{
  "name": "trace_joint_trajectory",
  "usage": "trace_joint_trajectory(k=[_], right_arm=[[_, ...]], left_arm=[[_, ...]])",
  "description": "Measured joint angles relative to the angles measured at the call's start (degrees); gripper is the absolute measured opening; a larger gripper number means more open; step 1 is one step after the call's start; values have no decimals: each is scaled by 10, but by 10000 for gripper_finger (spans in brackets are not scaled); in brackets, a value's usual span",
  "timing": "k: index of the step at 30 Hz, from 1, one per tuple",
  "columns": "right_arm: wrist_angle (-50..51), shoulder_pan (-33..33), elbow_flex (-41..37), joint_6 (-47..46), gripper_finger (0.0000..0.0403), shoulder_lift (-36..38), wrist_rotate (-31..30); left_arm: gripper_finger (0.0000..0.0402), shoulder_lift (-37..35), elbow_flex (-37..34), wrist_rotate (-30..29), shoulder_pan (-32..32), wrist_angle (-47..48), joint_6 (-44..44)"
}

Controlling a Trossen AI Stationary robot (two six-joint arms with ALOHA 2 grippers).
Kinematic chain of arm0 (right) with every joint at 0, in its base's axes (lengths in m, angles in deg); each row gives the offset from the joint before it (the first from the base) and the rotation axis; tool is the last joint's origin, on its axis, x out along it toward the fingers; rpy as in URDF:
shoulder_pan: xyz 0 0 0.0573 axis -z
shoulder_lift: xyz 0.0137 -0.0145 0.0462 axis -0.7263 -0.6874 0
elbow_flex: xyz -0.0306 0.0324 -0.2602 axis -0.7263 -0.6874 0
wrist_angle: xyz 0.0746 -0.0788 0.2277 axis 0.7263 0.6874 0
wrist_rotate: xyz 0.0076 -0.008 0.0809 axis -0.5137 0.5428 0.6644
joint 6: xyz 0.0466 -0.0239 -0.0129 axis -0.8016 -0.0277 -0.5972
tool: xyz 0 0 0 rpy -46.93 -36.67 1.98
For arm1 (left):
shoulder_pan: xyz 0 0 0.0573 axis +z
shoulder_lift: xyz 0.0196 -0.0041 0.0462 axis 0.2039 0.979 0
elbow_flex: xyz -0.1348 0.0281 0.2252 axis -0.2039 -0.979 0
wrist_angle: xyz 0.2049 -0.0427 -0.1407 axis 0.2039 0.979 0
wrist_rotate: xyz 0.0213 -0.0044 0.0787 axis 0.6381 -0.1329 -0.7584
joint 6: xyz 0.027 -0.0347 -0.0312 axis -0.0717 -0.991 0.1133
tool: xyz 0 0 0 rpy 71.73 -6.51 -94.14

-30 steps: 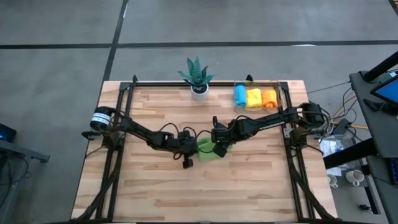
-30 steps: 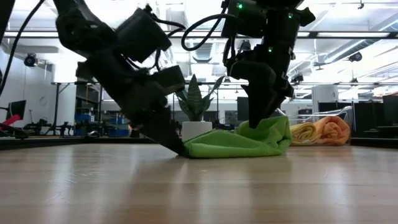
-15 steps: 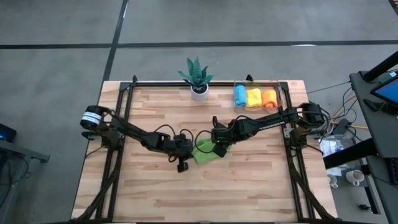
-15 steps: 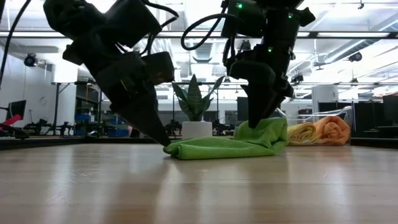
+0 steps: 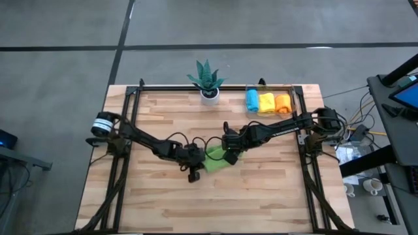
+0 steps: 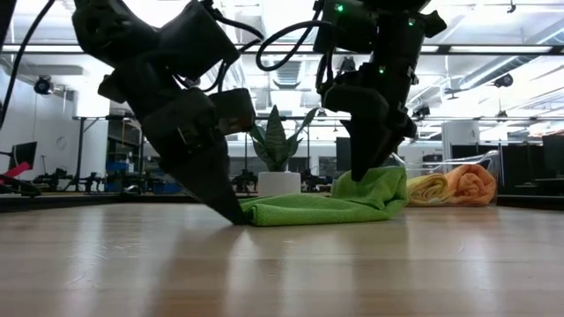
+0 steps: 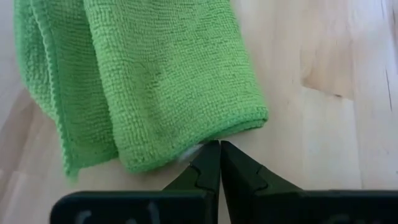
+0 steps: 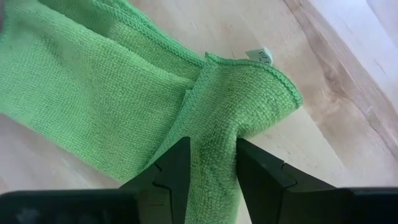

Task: Roll microfiber towels into tight, uniform cylinder then place into a basket
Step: Roll the green microfiber cloth

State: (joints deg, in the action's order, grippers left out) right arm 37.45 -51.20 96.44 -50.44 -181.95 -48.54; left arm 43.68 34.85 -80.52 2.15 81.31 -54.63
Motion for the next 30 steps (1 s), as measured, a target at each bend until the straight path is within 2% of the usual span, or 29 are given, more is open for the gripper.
trace_joint_trajectory(k=[5, 11, 18, 27, 30], right_arm=[[-1, 0, 0, -16, 113, 0, 0], [-21, -3, -1, -25, 113, 0, 0], [-36, -9, -1, -25, 109, 0, 0], [-48, -12, -2, -25, 111, 0, 0], [-48, -12, -2, -25, 111, 0, 0]], left_arm=[[0, 1, 0, 14, 33, 19, 25], [0, 1, -2, 1, 54, 30, 54], [0, 2, -8, -9, 57, 47, 25], [0, -29, -8, 23, 23, 66, 10], [0, -58, -12, 69, 22, 93, 11]])
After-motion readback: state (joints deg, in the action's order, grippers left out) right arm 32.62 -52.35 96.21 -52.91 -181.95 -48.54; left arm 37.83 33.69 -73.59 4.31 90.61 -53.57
